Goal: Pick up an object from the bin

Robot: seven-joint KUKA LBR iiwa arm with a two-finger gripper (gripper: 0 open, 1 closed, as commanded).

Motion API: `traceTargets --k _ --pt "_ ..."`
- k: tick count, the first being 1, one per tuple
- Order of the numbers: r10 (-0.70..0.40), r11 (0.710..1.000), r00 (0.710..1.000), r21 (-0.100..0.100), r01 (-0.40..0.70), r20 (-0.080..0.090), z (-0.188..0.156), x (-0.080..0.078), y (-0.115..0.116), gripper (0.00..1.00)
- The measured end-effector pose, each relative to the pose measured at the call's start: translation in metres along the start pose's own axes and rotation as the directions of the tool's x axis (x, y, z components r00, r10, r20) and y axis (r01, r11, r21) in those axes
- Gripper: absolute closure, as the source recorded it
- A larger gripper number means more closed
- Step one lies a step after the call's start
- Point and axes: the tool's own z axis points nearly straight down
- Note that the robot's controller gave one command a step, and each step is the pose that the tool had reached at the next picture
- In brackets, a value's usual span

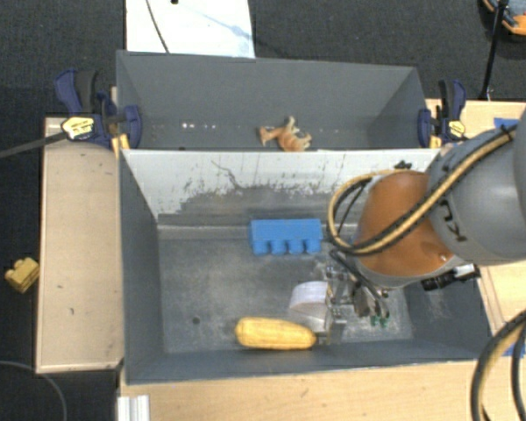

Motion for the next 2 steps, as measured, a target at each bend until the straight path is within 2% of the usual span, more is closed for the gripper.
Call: traceTargets --k 1,2 --pt "0.061 0.998 0.998 0.0 -0.061 -0.004 -0.002 -0.018 -0.009 0.0" --pt "0.026 1.0 1.0 0.001 -0.026 0.0 -0.028 -0.023 0.009 0.0"
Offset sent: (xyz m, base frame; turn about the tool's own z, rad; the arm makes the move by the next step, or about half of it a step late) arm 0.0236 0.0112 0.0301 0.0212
